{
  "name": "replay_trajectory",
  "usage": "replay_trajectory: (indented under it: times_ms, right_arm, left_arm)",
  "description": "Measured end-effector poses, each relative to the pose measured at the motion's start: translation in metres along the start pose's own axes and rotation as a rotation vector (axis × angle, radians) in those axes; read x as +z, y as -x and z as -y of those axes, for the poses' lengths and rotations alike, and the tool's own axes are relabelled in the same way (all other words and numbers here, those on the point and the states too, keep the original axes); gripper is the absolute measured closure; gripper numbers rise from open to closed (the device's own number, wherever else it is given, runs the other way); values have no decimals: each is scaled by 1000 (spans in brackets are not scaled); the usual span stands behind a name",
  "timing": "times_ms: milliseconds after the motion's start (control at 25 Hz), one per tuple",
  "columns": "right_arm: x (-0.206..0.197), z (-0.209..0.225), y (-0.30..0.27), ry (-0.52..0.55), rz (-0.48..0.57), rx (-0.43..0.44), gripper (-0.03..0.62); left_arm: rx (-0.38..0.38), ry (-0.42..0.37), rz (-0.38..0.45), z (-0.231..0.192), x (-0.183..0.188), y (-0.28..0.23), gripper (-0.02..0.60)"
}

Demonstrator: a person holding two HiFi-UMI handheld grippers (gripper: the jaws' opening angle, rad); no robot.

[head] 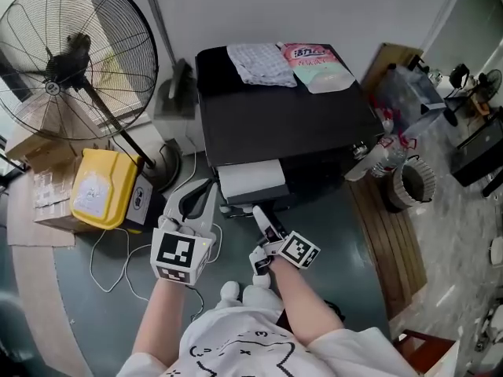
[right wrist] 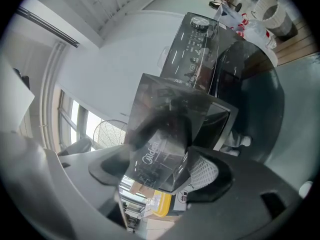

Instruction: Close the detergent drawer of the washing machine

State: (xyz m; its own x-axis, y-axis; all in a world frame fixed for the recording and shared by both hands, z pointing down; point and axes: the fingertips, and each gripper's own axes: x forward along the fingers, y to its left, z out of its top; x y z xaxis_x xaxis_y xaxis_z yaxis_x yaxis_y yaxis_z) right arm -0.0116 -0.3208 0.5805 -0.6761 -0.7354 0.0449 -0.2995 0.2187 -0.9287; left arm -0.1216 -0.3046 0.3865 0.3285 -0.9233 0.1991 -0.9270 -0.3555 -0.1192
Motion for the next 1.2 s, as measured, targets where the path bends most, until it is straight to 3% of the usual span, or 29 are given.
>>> replay_trajectory:
  times_ms: [1200]
  right_arm:
    - [20,7,-65,-2,-82,-14,238]
  left_arm:
    - [90,2,-29,-34,0,-29,565]
